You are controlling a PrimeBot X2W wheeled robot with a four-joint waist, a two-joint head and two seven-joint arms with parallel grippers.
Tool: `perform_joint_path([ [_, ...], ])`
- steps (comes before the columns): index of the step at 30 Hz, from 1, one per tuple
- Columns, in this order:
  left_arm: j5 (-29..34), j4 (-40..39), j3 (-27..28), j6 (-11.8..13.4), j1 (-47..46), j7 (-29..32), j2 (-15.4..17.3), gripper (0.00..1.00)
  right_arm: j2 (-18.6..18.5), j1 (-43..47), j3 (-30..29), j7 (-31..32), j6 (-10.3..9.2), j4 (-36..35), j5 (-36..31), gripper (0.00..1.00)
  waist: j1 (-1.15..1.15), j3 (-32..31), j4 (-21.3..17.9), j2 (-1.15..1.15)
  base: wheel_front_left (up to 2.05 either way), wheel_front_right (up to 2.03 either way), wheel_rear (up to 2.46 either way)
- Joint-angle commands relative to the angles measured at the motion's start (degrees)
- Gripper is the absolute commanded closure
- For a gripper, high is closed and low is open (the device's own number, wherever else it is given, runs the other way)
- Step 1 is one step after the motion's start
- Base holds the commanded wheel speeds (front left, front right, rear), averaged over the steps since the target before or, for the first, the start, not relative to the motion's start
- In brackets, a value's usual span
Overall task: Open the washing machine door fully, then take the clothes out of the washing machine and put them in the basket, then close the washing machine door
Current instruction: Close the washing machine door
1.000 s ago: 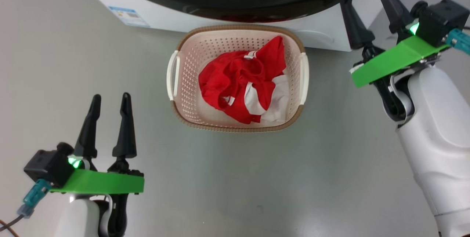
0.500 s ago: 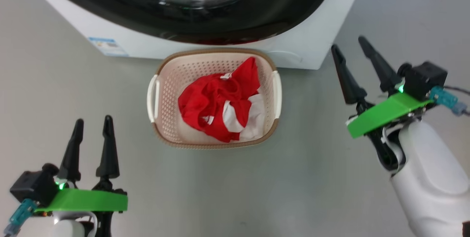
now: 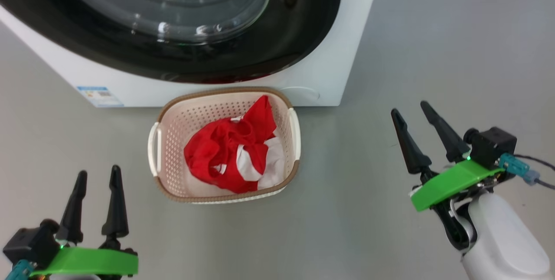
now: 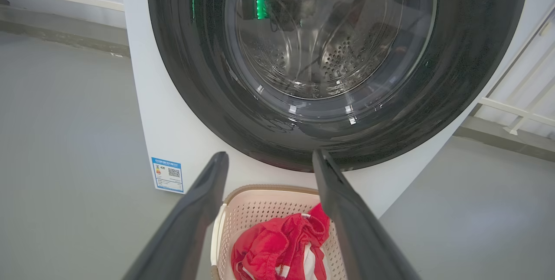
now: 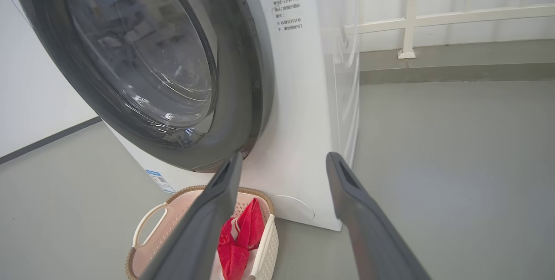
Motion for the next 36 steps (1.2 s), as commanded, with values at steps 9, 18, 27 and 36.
perform_joint_path([
  [9,0.3,-0.4,3.6,-0.2,3.2,-0.5,2.5,0.0,0.3,5.4,0.1,-0.3,-0.15,-1.6,-0.1,0.0,0.0,-4.6,-4.2,0.0,0.0,0.0,0.0],
  [18,0.9,0.3,4.8,-0.2,5.3,-0.5,3.1,0.0,0.2,8.7,-0.5,-0.3,-0.15,-2.1,0.0,0.0,0.0,-7.4,-7.0,0.0,0.0,0.0,0.0],
  [27,1.7,0.9,5.2,-0.2,7.1,-0.5,3.3,0.0,-0.1,11.6,-0.5,-0.3,-0.15,-2.0,0.1,0.0,0.0,-9.6,-9.0,0.0,0.0,0.0,0.0],
  [36,2.0,1.3,5.8,-0.2,8.3,-0.5,3.5,0.0,-0.4,13.0,-0.5,-0.3,-0.15,-1.8,0.3,0.0,0.0,-11.2,-9.9,0.0,0.0,0.0,0.0],
])
